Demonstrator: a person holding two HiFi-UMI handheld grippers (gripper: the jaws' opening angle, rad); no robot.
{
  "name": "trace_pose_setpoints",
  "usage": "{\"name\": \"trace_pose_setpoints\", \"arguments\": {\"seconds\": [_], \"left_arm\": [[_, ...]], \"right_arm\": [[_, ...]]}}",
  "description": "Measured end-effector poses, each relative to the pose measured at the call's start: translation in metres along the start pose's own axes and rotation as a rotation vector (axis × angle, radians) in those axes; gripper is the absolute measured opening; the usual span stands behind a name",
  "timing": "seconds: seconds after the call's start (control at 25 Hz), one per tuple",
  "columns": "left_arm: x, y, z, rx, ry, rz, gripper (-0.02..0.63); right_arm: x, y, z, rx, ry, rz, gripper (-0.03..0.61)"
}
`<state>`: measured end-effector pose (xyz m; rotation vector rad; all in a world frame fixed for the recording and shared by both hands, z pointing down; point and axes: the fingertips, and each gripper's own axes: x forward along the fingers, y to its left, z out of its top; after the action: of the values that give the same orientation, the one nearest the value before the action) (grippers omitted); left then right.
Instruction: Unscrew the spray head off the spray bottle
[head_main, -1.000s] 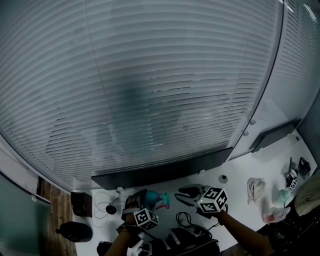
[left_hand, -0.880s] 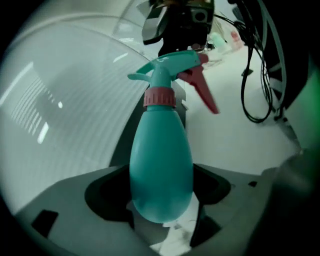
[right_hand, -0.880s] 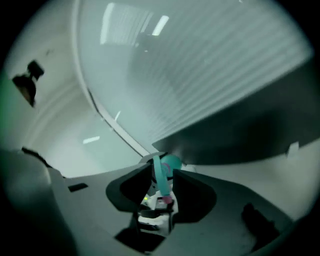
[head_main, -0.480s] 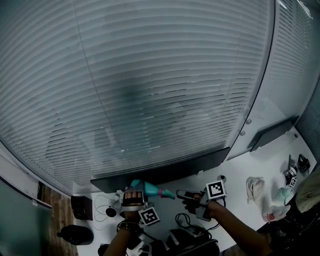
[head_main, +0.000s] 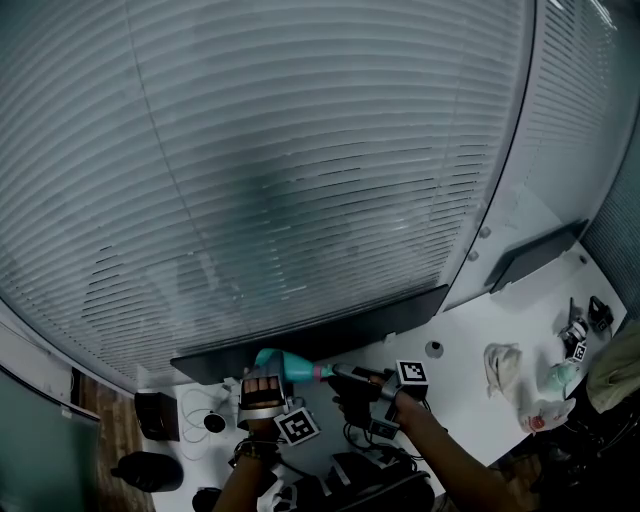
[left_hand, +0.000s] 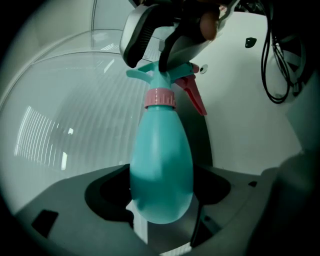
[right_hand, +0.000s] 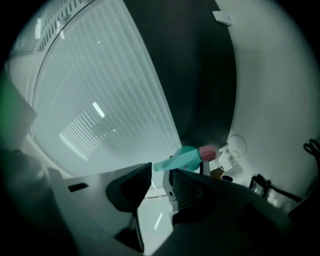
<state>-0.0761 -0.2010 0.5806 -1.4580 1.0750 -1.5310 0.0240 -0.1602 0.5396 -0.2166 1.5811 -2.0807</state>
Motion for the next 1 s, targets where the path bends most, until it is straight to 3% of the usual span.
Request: {"name": "trace_pose_setpoints", "arguments": {"seconds": [0.16, 0.28, 0.4, 0.64, 0.84, 1.0], "left_arm": [[0.003, 0.001, -0.007, -0.12, 0.002, -0.004, 0.373], [0.002, 0.009, -0.011, -0.108, -0.008, 0.017, 0.373], [-0.006, 0.028, -0.012, -0.096, -0.029, 0.105, 0.373], [-0.013, 0.056, -0.02, -0.17, -0.027, 0.221, 0.373], [-0.025, 0.073, -0.006, -0.12, -0.093, 0.365, 0.373], [-0.036, 0.081, -0.006, -0.13, -0.153, 0.459, 0.373]], "right_arm": [[-0.002, 0.008, -0.002, 0.015, 0.003, 0.035, 0.123], [-0.007, 0.02, -0.003, -0.02, 0.009, 0.041, 0.123], [-0.003, 0.027, -0.003, -0.012, 0.012, 0.057, 0.123], [0.009, 0.033, -0.027, 0.05, 0.053, 0.111, 0.123], [0.01, 0.03, -0.019, 0.125, -0.011, 0.161, 0.123], [0.008, 0.039, -0.028, 0.207, -0.045, 0.246, 0.123]]}}
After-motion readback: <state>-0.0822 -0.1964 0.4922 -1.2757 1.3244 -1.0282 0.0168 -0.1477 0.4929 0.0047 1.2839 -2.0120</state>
